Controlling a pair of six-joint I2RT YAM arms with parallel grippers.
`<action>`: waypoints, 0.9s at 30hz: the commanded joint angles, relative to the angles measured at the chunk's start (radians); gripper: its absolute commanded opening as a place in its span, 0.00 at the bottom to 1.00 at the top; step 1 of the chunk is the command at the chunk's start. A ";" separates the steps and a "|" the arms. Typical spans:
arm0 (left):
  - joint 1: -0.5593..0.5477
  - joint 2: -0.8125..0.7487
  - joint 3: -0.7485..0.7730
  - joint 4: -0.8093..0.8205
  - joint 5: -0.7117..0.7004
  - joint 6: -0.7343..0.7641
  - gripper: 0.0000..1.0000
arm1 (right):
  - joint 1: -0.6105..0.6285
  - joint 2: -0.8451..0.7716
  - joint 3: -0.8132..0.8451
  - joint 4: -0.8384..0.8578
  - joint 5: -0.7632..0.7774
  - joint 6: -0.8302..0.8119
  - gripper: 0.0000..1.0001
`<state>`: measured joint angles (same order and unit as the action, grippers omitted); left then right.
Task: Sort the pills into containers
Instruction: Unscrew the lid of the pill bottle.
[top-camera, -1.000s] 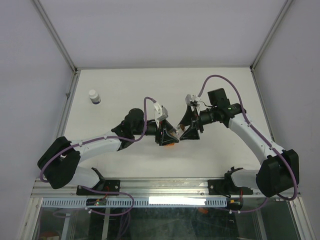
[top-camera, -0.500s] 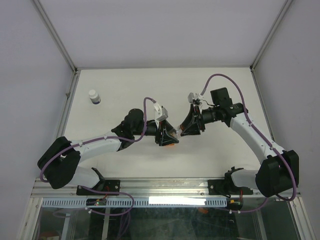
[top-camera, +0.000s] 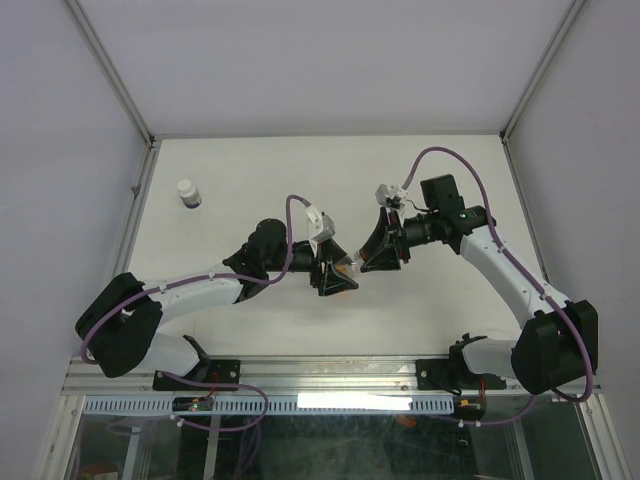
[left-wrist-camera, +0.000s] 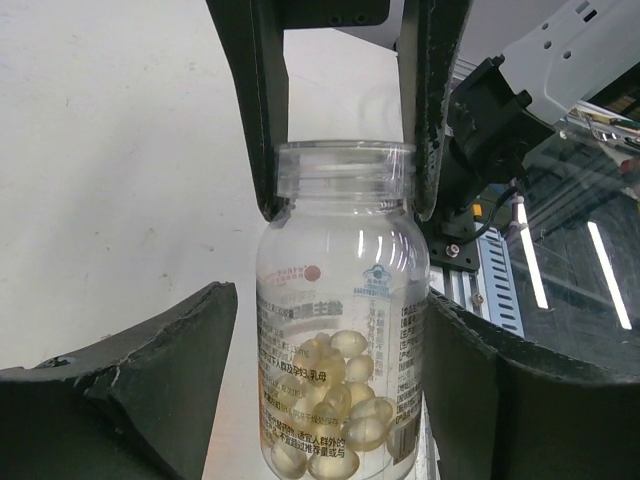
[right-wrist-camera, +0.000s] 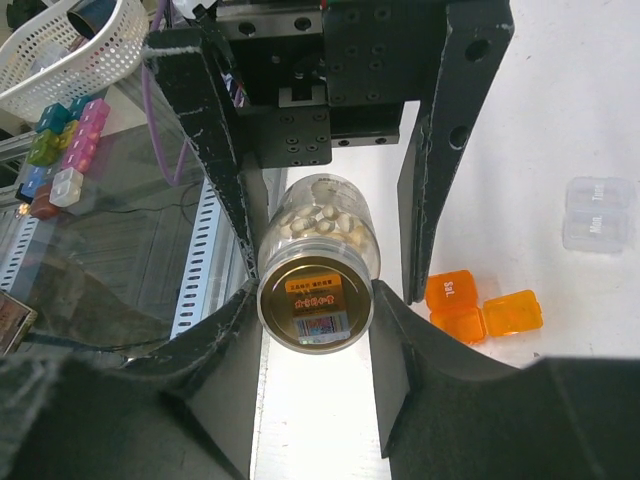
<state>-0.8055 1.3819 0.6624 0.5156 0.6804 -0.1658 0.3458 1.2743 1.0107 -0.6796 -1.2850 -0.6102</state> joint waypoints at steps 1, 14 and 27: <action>-0.008 0.004 -0.008 0.069 0.000 -0.009 0.71 | 0.004 -0.038 0.030 0.051 -0.056 0.031 0.00; -0.014 0.025 0.002 0.104 0.006 -0.030 0.64 | 0.013 -0.039 0.012 0.072 -0.039 0.040 0.00; -0.012 0.040 0.025 0.053 0.066 -0.007 0.00 | -0.021 -0.048 0.038 0.018 -0.055 0.010 0.76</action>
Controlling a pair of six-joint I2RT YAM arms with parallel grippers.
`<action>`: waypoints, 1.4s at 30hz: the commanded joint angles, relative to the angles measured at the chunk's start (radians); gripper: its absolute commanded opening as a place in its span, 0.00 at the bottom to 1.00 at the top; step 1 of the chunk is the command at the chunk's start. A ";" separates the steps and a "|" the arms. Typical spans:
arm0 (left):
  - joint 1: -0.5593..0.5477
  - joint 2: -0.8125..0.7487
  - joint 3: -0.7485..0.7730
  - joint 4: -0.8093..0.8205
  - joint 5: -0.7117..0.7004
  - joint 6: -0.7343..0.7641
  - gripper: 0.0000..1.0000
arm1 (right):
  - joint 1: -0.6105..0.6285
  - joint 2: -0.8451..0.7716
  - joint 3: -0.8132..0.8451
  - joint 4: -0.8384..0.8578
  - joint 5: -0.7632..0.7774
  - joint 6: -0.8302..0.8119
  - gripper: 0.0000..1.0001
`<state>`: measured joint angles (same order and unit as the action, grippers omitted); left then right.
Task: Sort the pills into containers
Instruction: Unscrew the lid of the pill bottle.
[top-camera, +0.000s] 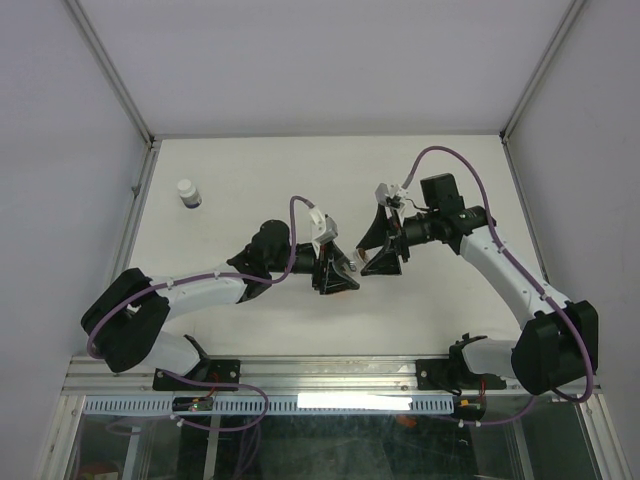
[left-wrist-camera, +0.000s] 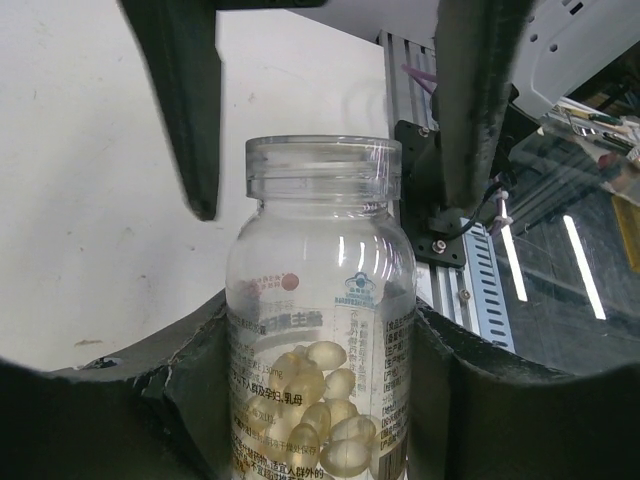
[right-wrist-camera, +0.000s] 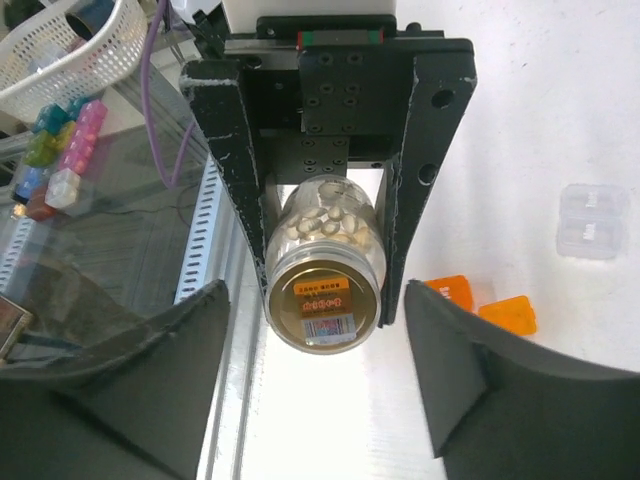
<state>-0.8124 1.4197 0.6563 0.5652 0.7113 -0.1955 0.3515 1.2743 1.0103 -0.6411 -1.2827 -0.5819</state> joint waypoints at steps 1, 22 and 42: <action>-0.006 0.002 0.029 -0.004 0.028 0.033 0.00 | -0.040 -0.057 0.043 -0.026 -0.062 -0.017 0.82; -0.008 -0.023 0.041 -0.093 -0.022 0.096 0.00 | 0.049 0.027 0.056 -0.021 0.145 0.085 0.64; -0.007 -0.002 0.051 -0.128 0.144 0.069 0.00 | 0.152 -0.020 0.139 -0.360 0.177 -0.980 0.00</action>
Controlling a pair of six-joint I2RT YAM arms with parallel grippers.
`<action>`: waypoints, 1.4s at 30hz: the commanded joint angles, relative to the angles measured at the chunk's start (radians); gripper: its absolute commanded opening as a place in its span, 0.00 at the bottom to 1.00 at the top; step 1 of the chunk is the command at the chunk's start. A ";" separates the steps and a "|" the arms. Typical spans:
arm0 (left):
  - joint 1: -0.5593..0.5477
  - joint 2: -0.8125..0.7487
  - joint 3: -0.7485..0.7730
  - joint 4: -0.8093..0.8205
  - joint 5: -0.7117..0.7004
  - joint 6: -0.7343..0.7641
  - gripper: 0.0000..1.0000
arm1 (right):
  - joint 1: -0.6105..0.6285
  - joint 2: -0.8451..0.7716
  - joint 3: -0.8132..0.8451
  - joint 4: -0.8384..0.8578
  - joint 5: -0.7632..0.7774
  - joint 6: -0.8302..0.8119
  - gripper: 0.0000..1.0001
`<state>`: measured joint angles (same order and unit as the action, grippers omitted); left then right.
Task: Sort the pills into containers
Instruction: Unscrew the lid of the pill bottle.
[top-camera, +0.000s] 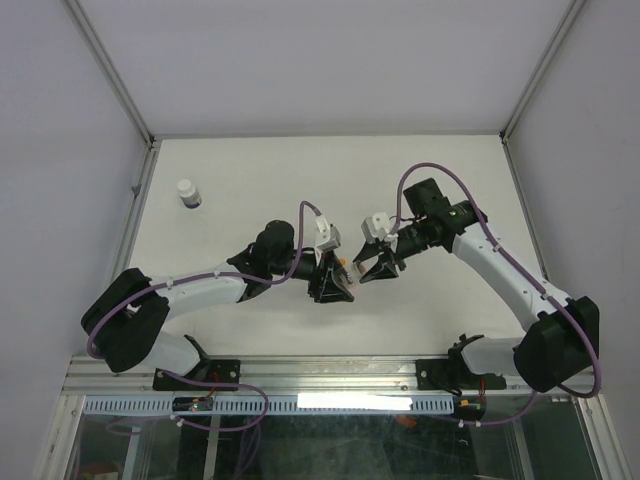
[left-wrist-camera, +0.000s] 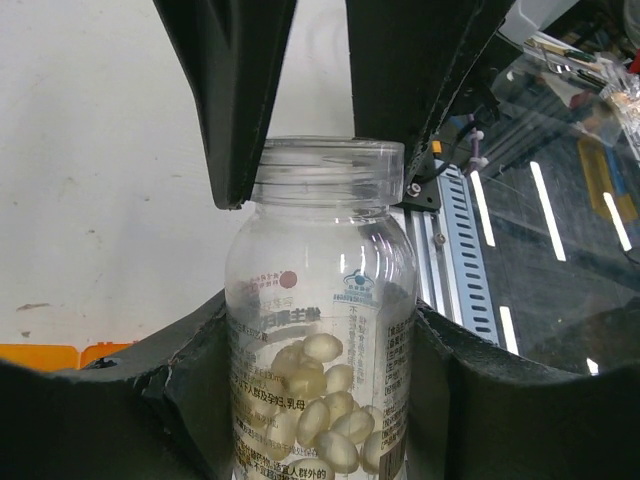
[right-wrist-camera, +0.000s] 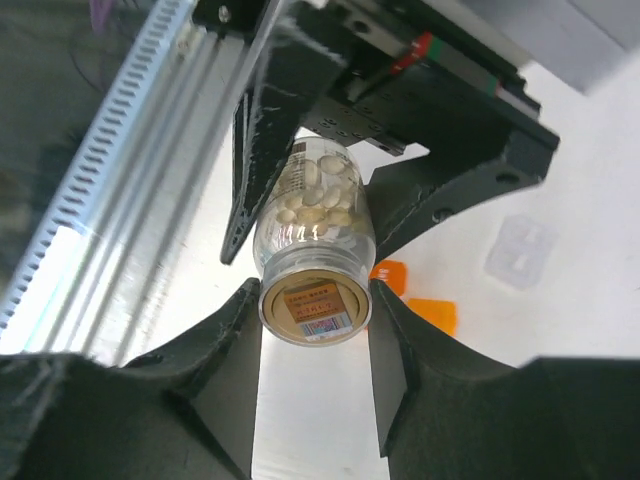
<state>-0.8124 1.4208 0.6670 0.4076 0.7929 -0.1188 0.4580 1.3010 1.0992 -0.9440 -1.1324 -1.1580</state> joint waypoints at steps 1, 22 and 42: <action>-0.008 -0.002 0.042 0.028 0.064 -0.008 0.00 | 0.052 -0.043 0.062 -0.047 0.044 -0.394 0.00; -0.054 -0.107 -0.010 0.005 -0.211 0.060 0.00 | -0.064 -0.092 -0.038 0.202 0.003 0.630 0.97; -0.057 -0.080 0.020 -0.044 -0.218 0.090 0.00 | -0.036 0.001 -0.021 0.211 -0.016 0.684 0.65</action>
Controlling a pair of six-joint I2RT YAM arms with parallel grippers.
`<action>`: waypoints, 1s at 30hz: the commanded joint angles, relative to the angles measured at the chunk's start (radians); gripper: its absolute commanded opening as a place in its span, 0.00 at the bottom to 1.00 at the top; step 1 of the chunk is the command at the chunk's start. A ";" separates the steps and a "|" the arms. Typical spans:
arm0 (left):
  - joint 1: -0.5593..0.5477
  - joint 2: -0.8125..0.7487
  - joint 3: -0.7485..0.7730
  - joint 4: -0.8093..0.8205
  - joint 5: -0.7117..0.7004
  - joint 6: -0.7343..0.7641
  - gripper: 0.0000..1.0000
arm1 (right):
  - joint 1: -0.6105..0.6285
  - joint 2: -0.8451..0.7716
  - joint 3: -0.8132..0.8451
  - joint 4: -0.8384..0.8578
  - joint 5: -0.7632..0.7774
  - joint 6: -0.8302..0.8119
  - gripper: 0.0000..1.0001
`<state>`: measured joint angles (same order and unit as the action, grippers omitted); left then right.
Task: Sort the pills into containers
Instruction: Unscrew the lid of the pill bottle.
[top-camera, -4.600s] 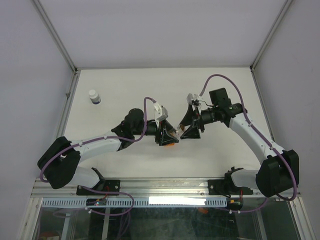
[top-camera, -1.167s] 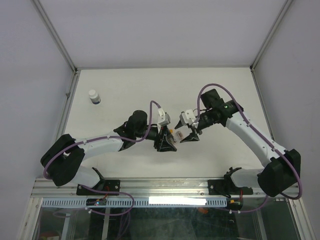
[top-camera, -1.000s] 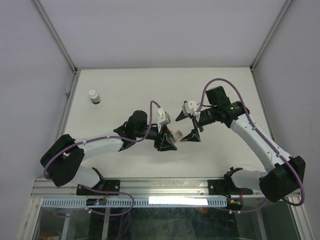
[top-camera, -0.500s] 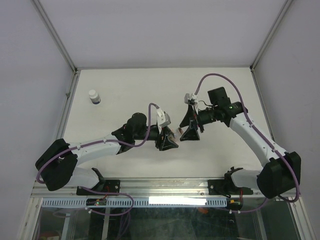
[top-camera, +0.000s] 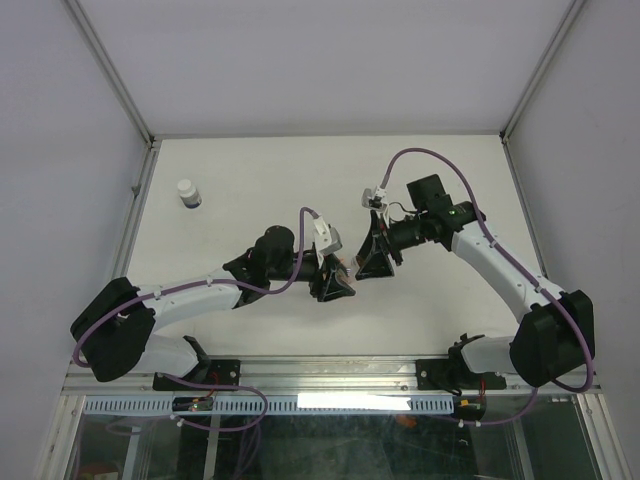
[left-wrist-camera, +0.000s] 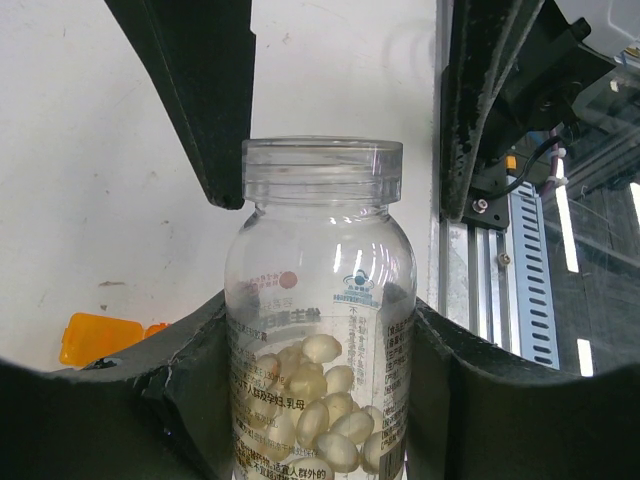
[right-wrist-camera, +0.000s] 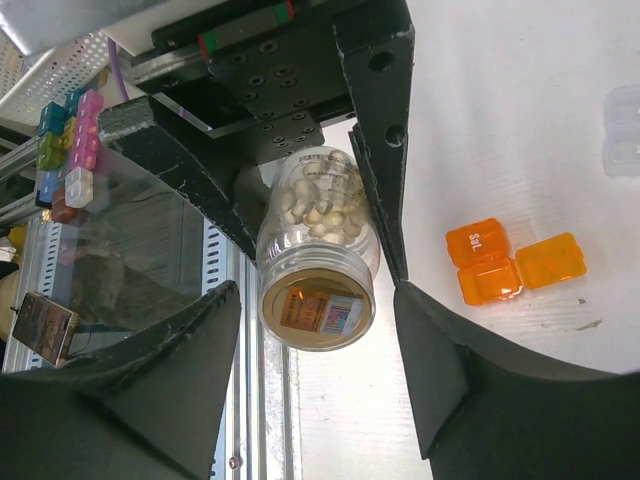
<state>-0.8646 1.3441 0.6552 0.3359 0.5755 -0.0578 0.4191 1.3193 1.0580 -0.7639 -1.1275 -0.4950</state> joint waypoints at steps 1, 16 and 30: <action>-0.005 -0.003 0.033 0.026 0.000 0.029 0.00 | 0.003 -0.019 0.020 0.034 -0.021 0.021 0.64; -0.005 -0.008 0.035 0.004 0.021 0.029 0.00 | 0.007 -0.036 0.017 -0.050 -0.071 -0.183 0.07; -0.005 0.034 0.067 -0.024 0.124 0.027 0.00 | 0.081 -0.072 0.078 -0.285 0.103 -0.948 0.38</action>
<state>-0.8707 1.3788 0.6689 0.2817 0.6708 -0.0422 0.4953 1.2541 1.0683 -0.9848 -1.0439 -1.2961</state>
